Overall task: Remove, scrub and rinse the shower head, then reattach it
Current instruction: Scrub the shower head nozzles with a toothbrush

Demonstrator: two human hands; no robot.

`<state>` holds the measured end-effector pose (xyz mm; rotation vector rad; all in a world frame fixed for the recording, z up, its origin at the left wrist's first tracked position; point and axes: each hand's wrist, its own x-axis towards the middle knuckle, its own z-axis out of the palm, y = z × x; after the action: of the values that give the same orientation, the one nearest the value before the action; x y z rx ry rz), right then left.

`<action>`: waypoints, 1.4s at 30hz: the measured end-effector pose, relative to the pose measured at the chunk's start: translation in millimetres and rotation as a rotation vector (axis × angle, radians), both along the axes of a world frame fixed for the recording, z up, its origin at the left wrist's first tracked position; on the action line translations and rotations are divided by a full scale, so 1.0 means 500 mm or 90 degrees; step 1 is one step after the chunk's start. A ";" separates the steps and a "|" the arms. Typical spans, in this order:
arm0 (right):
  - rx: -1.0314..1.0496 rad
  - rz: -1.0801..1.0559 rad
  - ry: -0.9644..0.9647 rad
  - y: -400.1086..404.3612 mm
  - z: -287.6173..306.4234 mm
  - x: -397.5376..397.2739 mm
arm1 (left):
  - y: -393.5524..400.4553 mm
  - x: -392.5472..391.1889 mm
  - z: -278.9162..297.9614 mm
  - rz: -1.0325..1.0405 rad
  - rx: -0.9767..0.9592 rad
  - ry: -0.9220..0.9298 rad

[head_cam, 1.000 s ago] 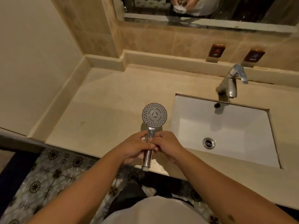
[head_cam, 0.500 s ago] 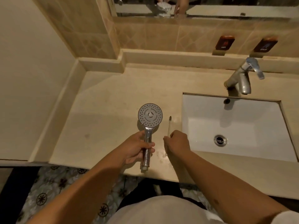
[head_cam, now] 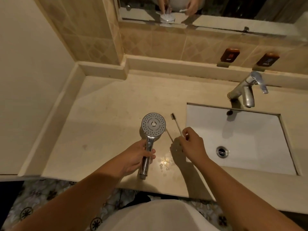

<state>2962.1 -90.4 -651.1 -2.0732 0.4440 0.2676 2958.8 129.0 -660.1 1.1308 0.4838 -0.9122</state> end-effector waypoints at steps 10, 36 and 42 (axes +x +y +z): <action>-0.366 0.315 -0.132 0.029 0.067 0.063 | -0.053 0.006 0.022 -0.092 0.105 -0.103; -0.430 0.353 -0.132 0.015 0.111 0.047 | -0.040 -0.011 0.058 -0.065 0.024 -0.098; -0.426 0.318 -0.136 0.008 0.119 0.053 | -0.027 0.000 0.072 -0.076 0.038 -0.121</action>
<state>2988.6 -86.3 -591.7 -2.8216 -0.1561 0.1990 2958.9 115.3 -624.3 1.2982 0.2918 -0.8878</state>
